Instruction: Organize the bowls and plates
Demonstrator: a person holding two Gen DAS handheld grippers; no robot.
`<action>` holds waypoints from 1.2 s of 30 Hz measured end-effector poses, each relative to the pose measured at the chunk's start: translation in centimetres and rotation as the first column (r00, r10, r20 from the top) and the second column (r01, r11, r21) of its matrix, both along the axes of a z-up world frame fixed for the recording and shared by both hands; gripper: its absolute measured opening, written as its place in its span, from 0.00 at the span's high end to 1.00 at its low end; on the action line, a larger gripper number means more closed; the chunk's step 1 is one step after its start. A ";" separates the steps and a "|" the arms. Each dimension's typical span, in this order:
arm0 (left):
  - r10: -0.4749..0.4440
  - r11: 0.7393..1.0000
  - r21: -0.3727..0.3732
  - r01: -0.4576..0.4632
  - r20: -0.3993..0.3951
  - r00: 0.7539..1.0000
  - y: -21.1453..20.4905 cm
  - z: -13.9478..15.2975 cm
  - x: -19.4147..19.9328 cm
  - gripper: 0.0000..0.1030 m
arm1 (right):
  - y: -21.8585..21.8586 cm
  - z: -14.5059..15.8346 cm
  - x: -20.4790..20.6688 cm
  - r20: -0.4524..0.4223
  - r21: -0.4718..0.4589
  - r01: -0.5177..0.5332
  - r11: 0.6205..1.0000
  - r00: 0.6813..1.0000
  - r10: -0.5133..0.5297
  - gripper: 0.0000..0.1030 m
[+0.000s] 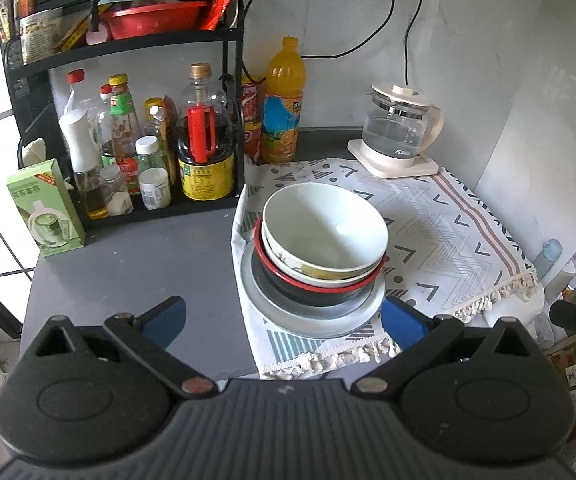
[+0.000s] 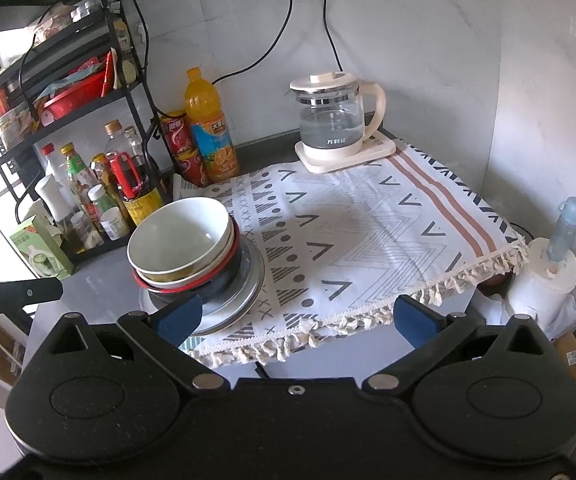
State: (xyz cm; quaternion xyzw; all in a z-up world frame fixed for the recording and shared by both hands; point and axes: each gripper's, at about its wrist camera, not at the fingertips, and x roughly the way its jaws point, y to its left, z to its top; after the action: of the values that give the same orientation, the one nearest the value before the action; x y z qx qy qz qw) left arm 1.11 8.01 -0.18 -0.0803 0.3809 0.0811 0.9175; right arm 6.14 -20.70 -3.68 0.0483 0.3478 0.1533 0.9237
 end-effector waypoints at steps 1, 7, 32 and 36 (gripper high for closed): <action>0.001 1.000 0.000 -0.001 -0.001 1.000 0.1 0.0 -0.1 0.00 | 0.1 0.1 -0.1 0.001 0.003 -0.005 1.000 1.000 0.005 0.00; 0.005 1.000 -0.002 -0.005 -0.005 1.000 0.3 0.1 -0.7 0.00 | 0.3 0.0 -0.5 0.002 -0.001 -0.016 1.000 1.000 0.016 0.00; -0.001 1.000 -0.017 0.001 -0.024 1.000 -0.3 -0.5 -1.4 0.00 | 0.0 0.0 -1.7 0.001 0.005 -0.015 1.000 1.000 0.015 0.00; -0.004 1.000 -0.017 0.004 -0.023 1.000 -0.4 -0.6 -1.5 0.00 | -0.1 0.1 -1.8 0.001 0.002 -0.015 1.000 1.000 0.015 0.00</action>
State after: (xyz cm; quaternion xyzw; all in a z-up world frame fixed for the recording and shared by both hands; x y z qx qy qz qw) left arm -0.36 7.61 -0.74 -0.0861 0.3924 0.0770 0.9125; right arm 4.39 -20.80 -3.57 0.0464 0.3477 0.1607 0.9226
